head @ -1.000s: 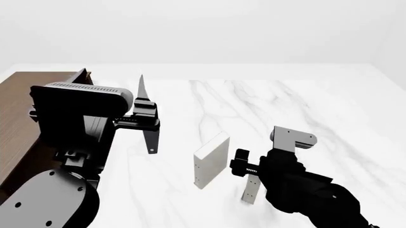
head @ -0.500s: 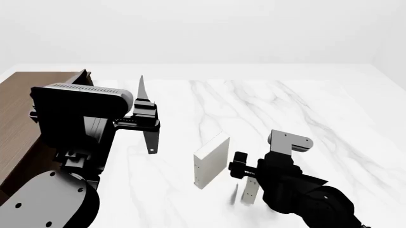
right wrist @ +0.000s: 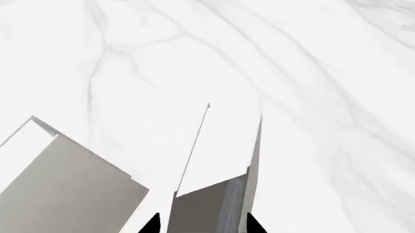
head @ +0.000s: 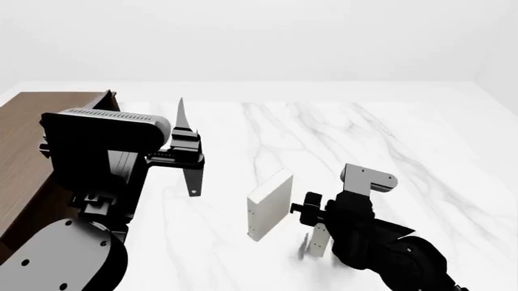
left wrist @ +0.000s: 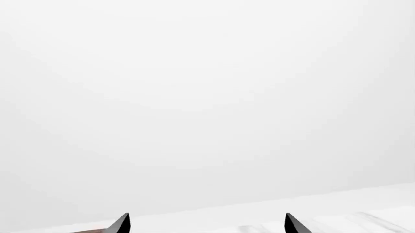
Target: Pick up the book on the right and place it under the cabinet shelf.
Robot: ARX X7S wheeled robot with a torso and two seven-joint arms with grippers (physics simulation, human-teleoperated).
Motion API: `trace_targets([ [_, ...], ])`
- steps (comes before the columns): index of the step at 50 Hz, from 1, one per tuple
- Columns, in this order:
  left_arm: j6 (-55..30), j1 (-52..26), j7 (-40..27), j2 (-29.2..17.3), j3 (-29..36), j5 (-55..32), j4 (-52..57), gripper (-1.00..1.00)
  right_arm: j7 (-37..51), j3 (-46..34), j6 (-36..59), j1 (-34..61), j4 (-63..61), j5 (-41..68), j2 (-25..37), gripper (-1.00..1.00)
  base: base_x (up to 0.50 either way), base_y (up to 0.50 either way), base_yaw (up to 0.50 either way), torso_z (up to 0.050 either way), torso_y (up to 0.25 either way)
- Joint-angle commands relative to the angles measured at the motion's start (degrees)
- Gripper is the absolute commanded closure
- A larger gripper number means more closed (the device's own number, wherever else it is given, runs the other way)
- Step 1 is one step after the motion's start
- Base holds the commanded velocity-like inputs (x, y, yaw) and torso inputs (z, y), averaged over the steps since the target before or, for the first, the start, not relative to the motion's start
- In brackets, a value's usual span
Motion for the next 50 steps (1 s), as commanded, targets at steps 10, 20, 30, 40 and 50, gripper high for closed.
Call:
trace_targets([
  [10, 0.61, 0.22, -0.38, -0.35, 0.06, -0.51, -0.18, -1.0, 1.65, -1.63, 0.85, -1.53, 0.11, 0.44, 0.8, 1.0, 0.0, 0.0, 0.0, -0.002, 0.0],
  [20, 0.96, 0.38, -0.41, -0.53, -0.14, -0.91, -0.07, -1.0, 5.83, -0.98, 1.08, -1.63, -3.89, 0.32, 3.11, 1.0, 0.0, 0.0, 0.0, 0.0, 0.0],
  [30, 1.43, 0.24, -0.21, -0.75, -0.23, -1.35, -0.16, -1.0, 10.85, -0.47, 3.78, -0.74, -10.26, 1.28, 7.73, 1.0, 0.0, 0.0, 0.0, 0.0, 0.0],
  [40, 1.56, -0.24, -0.24, -0.84, -0.25, -1.75, -0.26, -1.0, 15.13, 0.23, 8.53, 2.81, -18.58, 3.24, 13.63, 1.0, 0.0, 0.0, 0.0, 0.0, 0.0],
  [50, 1.04, -1.22, -0.54, -0.75, 0.05, -2.22, -0.15, -1.0, 15.75, 2.15, 14.11, 11.31, -27.64, 6.17, 19.35, 1.0, 0.0, 0.0, 0.0, 0.0, 0.001],
])
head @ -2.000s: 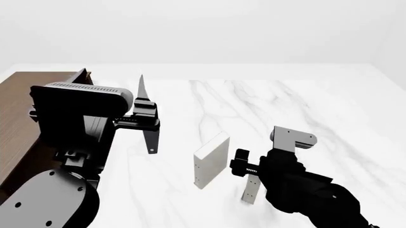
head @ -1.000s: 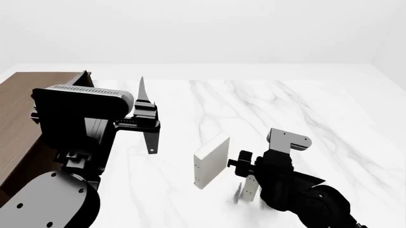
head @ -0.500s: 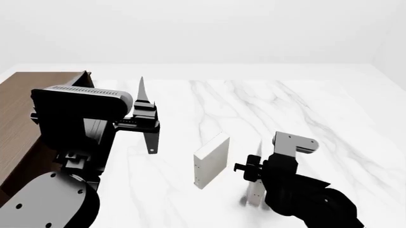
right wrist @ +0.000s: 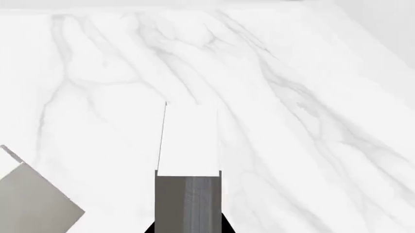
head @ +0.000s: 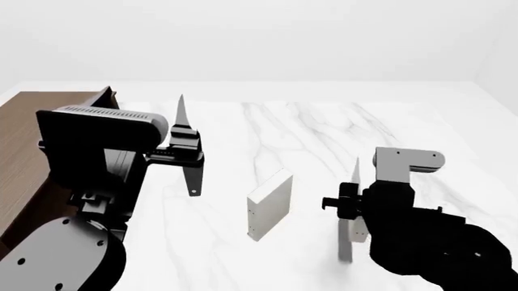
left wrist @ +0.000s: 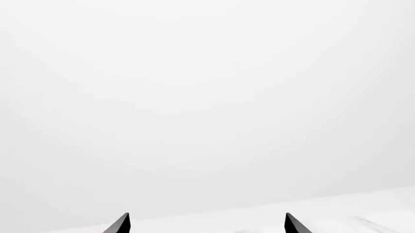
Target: Pick up the book on the right and place it under the cabinet shelf.
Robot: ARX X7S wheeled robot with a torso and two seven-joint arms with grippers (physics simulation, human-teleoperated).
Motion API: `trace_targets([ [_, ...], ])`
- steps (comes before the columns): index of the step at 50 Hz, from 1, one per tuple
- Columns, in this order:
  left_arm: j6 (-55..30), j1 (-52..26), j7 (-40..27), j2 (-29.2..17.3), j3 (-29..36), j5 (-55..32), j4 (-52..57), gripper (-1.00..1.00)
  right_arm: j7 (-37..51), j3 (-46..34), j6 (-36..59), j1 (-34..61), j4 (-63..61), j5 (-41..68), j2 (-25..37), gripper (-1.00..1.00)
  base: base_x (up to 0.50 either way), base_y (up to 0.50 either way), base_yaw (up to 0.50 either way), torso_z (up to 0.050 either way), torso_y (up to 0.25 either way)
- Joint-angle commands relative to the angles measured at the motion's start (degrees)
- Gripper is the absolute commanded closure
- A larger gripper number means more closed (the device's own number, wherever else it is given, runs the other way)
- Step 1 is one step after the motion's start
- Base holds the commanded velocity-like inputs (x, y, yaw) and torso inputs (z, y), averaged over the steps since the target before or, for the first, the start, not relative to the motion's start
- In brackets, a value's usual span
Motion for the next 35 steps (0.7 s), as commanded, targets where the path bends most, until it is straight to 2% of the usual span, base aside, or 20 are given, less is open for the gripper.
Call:
trace_targets([
  [1, -0.62, -1.19, -0.38, 0.15, 0.07, -0.67, 0.25, -1.0, 1.87, 2.55, 7.15, 9.35, -9.64, 1.73, 6.49, 1.0, 0.0, 0.0, 0.0, 0.0, 0.0],
  [11, -11.12, -10.26, -2.89, 1.92, -2.81, -6.72, 5.8, -1.0, 0.46, 5.44, 10.36, 16.31, -15.06, 4.96, 10.98, 1.0, 0.0, 0.0, 0.0, 0.0, 0.001],
  [23, -27.21, -22.14, -5.57, 4.47, -9.18, -16.31, 10.14, -1.0, -1.4, 11.99, 4.38, 17.31, -21.48, 6.95, 12.77, 1.0, 0.0, 0.0, 0.0, 0.0, 0.002],
  [29, -28.06, -22.93, -6.12, 2.64, -9.45, -17.23, 9.91, -1.0, -4.94, 12.19, 4.32, 17.39, -24.75, 5.62, 13.23, 1.0, 0.0, 0.0, 0.0, 0.0, 0.0],
  [35, -27.74, -22.38, -6.79, 0.82, -9.91, -17.47, 9.51, -1.0, -7.83, 15.38, -0.01, 16.37, -27.19, 7.75, 12.4, 1.0, 0.0, 0.0, 0.0, 0.0, 0.002],
])
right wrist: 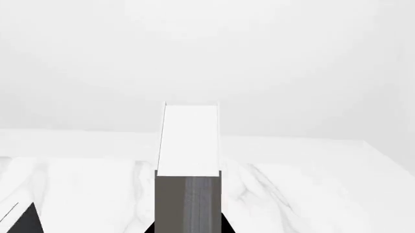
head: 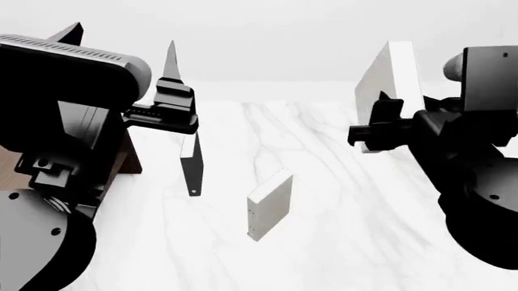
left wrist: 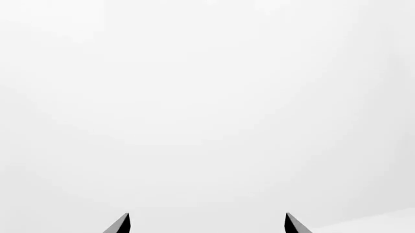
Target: Pick up the book on the right and place it under the cabinet shelf.
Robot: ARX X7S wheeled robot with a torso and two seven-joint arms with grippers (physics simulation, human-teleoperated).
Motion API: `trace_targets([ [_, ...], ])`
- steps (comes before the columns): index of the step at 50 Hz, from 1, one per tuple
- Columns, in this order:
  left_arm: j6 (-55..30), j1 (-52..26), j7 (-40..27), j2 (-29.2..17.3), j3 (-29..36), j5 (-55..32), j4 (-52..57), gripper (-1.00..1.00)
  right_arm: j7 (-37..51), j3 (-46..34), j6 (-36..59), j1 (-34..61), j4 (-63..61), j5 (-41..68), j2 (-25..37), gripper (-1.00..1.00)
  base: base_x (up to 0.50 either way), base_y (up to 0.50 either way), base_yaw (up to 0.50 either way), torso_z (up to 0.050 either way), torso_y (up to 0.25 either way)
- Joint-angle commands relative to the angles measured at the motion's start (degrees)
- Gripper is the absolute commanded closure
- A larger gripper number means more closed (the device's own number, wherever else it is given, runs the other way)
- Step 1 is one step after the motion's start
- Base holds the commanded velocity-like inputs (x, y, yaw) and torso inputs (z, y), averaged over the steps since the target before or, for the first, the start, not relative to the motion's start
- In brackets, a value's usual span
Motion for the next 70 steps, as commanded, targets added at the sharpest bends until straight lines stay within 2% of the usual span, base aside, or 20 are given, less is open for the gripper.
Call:
trace_targets([
  [1, -4.21, -2.85, -1.6, -1.82, -2.23, -3.07, 0.87, -1.0, -5.68, 6.33, -5.79, -0.38, -5.61, -0.39, -0.07, 1.0, 0.0, 0.0, 0.0, 0.0, 0.0],
  [10, -6.05, -4.41, -3.91, -3.46, -3.62, -5.22, 0.9, -1.0, -10.69, 11.95, -14.32, -5.17, -8.03, 2.52, -2.19, 1.0, 0.0, 0.0, 0.0, 0.0, 0.001],
  [21, -1.8, -3.38, -6.11, -7.08, 0.51, -2.41, -0.59, -1.0, -17.11, 14.51, -21.7, -14.74, -10.63, 2.3, -7.29, 1.0, 0.0, 0.0, 0.0, 0.0, 0.001],
  [43, 1.94, -3.42, -7.79, -8.42, 3.12, -2.16, -2.02, -1.0, -30.28, 6.91, -26.67, -30.96, -7.89, -8.25, -20.7, 1.0, 0.0, 0.0, 0.0, 0.0, 0.001],
  [59, 3.75, -2.34, -7.97, -8.73, 4.86, -2.49, -2.72, -1.0, -36.98, 0.4, -27.74, -34.71, -4.4, -11.47, -29.37, 1.0, 0.0, 0.0, 0.0, 0.0, 0.001],
  [70, 5.55, -1.12, -8.03, -9.08, 6.04, -2.15, -3.37, -1.0, -43.53, -4.0, -29.1, -38.15, 2.86, -14.19, -34.93, 1.0, 0.0, 0.0, 0.0, 0.0, 0.001],
])
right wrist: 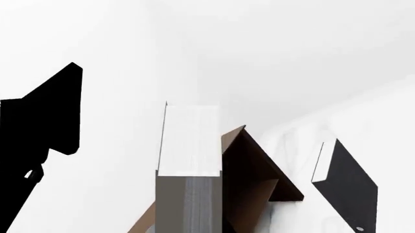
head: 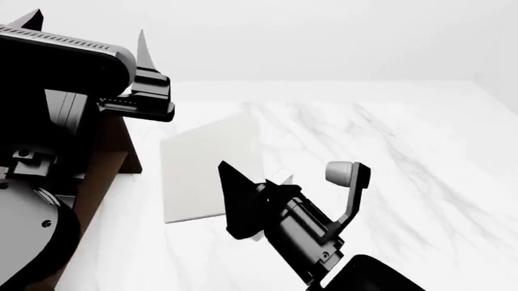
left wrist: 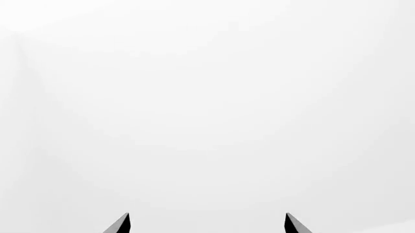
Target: Pick up the book on the right and place it under the cabinet shelf.
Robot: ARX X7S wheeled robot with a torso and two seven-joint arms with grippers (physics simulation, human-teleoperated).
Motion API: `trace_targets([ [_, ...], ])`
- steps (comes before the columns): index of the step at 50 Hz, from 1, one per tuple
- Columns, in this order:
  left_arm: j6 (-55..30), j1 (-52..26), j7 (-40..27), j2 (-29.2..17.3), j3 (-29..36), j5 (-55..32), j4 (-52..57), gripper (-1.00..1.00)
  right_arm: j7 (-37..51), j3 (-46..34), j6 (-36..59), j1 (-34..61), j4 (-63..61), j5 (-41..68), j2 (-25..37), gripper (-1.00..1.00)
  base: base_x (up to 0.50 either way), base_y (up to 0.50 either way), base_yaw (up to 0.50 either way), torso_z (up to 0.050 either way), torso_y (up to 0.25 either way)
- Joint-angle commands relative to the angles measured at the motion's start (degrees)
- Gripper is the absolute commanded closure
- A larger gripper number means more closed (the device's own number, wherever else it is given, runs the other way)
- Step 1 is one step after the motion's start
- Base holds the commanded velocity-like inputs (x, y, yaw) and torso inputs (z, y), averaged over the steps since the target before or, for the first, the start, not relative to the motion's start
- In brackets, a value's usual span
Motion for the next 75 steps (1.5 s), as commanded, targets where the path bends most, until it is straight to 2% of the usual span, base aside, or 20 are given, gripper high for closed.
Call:
trace_targets([
  [1, 1.89, 1.22, -0.12, -0.39, 1.23, 0.28, -0.62, -1.0, -7.73, -3.18, -1.65, -3.28, 5.76, -3.97, -6.25, 1.0, 0.0, 0.0, 0.0, 0.0, 0.0],
  [23, 2.04, 2.0, -1.2, -0.8, 0.15, -1.84, 0.24, -1.0, -19.6, -7.2, -8.58, -8.9, 23.68, -9.15, -15.6, 1.0, 0.0, 0.0, 0.0, 0.0, 0.001],
  [45, 4.18, 2.87, -1.62, -2.03, 0.86, -1.92, -0.34, -1.0, -28.23, -10.98, -14.41, -7.71, 43.27, -9.17, -21.33, 1.0, 0.0, 0.0, 0.0, 0.0, 0.001],
  [52, 4.21, 2.67, -1.79, -2.37, 0.81, -2.53, -0.3, -1.0, -29.58, -16.67, -19.56, -5.3, 48.57, -5.92, -21.55, 1.0, 0.0, 0.0, 0.0, 0.0, 0.001],
  [62, 3.99, 2.31, -2.38, -2.38, 0.47, -3.71, -0.09, -1.0, -33.27, -29.48, -32.15, 0.61, 57.87, 4.97, -21.67, 1.0, 0.0, 0.0, 0.0, 0.002, 0.001],
  [68, 3.65, 1.91, -2.77, -2.36, 0.31, -4.5, -0.02, -1.0, -35.48, -39.06, -39.22, 4.67, 61.49, 13.38, -21.71, 1.0, 0.0, 0.0, 0.0, 0.0, 0.002],
  [75, 3.69, 1.8, -3.08, -2.41, 0.24, -5.16, -0.02, -1.0, -38.99, -54.15, -49.23, 10.33, 64.01, 27.01, -21.75, 1.0, 0.0, 0.0, 0.0, 0.0, 0.001],
])
